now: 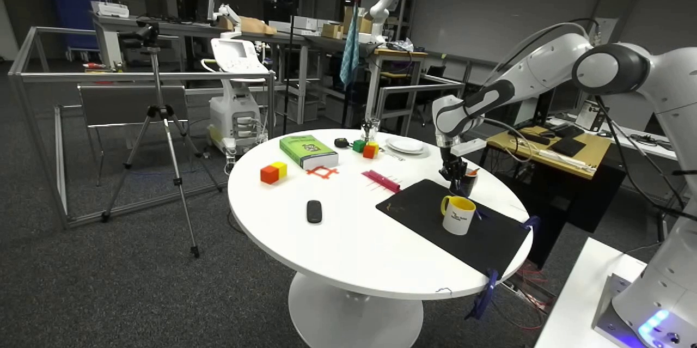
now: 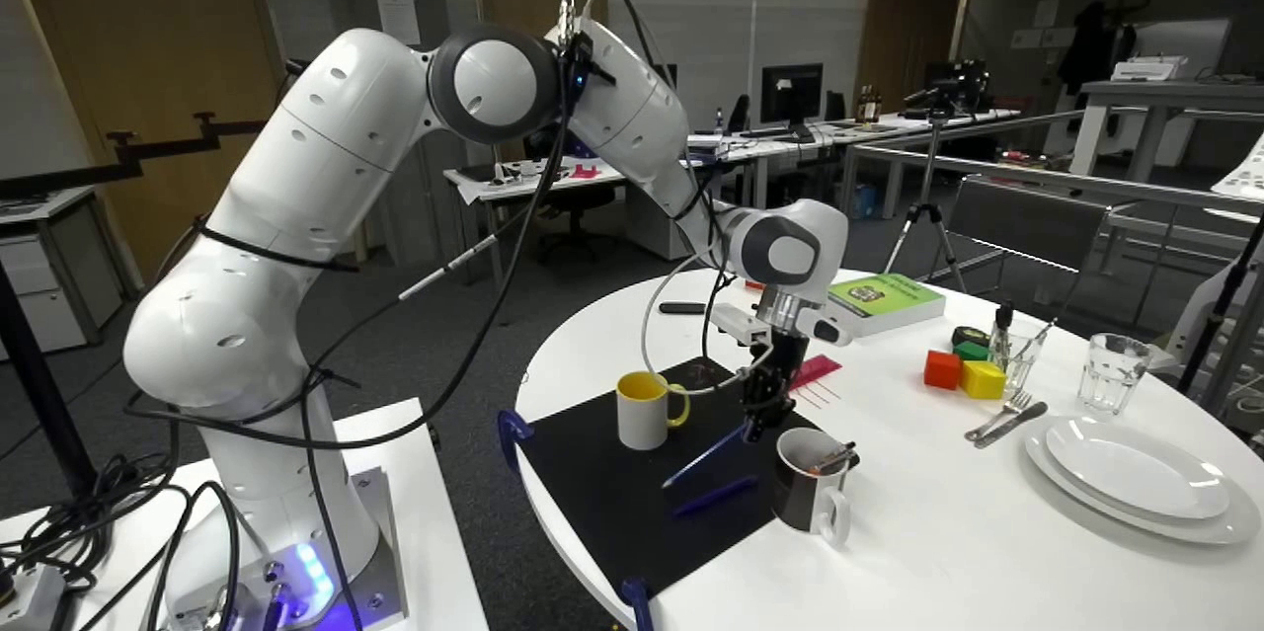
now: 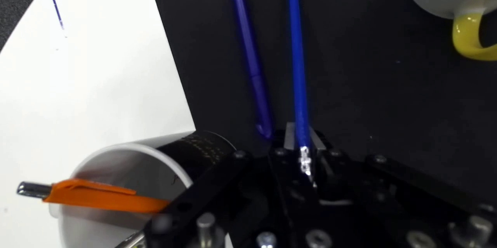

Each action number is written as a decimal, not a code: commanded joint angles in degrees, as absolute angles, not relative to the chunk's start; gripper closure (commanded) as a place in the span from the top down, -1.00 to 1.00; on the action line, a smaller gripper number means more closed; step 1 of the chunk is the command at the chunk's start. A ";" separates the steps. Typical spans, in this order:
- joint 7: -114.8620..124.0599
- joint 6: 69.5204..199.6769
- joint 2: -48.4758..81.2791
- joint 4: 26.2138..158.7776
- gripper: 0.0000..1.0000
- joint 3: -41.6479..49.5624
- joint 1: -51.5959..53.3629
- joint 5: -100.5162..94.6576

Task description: Remove the pencil from the left cup

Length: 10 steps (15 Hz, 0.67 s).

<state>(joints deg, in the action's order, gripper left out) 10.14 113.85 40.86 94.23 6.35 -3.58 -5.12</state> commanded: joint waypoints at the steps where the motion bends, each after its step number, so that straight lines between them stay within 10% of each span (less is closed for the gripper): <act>1: 8.98 110.01 42.69 90.57 -0.97 6.30 -3.41 -5.20; 5: 9.08 107.50 44.35 88.55 -0.97 6.29 -3.01 -5.50; 6: 9.01 106.79 44.71 88.08 -0.37 6.22 -2.96 -5.41; 10: 9.06 105.43 45.54 86.77 0.13 6.23 -2.72 -5.32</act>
<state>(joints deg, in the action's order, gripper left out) 10.10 108.64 44.60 89.60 6.25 -2.70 -5.13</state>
